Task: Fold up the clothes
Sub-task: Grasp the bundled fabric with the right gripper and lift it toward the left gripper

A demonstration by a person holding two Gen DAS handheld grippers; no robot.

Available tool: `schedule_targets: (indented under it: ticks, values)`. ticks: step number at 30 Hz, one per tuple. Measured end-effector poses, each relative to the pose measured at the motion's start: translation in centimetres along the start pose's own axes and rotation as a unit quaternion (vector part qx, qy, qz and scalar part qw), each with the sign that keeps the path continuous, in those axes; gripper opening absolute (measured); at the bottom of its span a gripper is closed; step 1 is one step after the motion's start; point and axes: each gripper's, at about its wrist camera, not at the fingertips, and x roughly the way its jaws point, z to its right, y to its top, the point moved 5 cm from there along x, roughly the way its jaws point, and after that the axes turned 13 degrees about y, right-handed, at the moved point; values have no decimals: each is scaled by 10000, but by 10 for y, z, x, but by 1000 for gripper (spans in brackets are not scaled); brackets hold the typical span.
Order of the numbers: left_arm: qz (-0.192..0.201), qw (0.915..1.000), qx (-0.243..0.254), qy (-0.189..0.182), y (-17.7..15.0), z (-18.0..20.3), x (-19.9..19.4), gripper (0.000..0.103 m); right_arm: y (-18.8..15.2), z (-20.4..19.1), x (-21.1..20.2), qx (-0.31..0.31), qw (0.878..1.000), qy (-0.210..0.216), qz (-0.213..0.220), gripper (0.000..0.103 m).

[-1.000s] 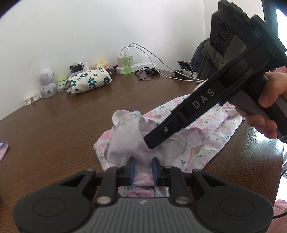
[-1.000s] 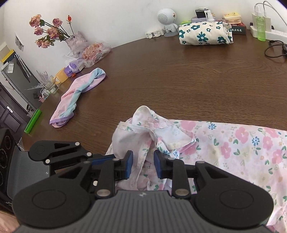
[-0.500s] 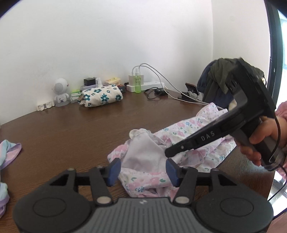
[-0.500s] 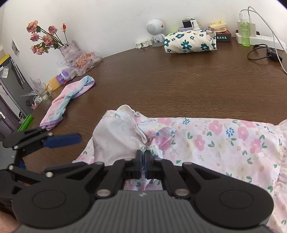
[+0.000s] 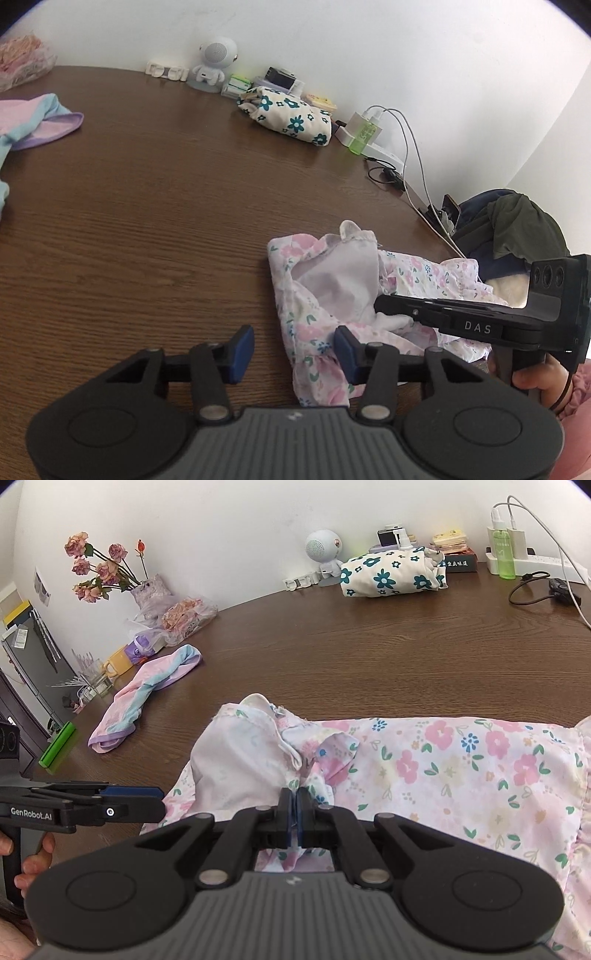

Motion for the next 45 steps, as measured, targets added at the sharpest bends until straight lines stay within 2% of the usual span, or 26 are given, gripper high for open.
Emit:
schedule_targets:
  ticks: [6,7,11,13,17,20,22,25,29,31,34,35,36,39,42,45]
  values:
    - [-240,9983,-409,-338,1,4,12,30,-1,1,0,8,10000,39,31,1]
    - [-292,9974,-526,-391,1,3,14,23,-1,1,0,-1,10000,34,38,1]
    - [-348,9947,-820,-507,1,3,20,8,-2,0,0,15,10000,10,66,1]
    - [-194,9967,-688,-388,3,4,15,6,-2,-1,0,26,10000,-14,74,1]
    - [383,9991,81,190,12,11,-4,5,-2,-9,6,88,10000,44,-15,2]
    - [809,9929,625,604,17,14,-20,5,-2,-23,19,44,9998,154,-91,2]
    - [1082,9859,951,854,19,16,-32,5,0,-33,31,7,9997,230,-110,2]
    - [1534,9677,1681,1088,18,30,-50,5,2,-44,45,26,9994,346,-87,2]
    - [1988,9299,2787,1342,5,62,-59,5,6,-52,50,116,9990,430,2,5]
    - [2101,9139,3145,1472,0,73,-58,5,8,-52,42,174,9989,417,81,6]
    - [2204,8970,3477,1608,-5,83,-54,5,9,-52,26,133,9993,320,165,17]
    - [2243,8909,3594,1637,-7,87,-54,5,8,-53,18,66,9995,256,178,24]
    - [2281,8846,3711,1666,-9,90,-53,5,8,-52,14,16,9996,205,168,27]
    - [2463,8528,4326,1578,-25,110,-53,5,2,-49,15,-37,9999,137,-7,27]
    - [2385,8393,4642,1525,-35,121,-40,5,-4,-44,12,19,10000,78,-51,24]
    - [2303,8248,4951,1469,-46,132,-28,5,-8,-40,-14,-86,9998,-157,104,24]
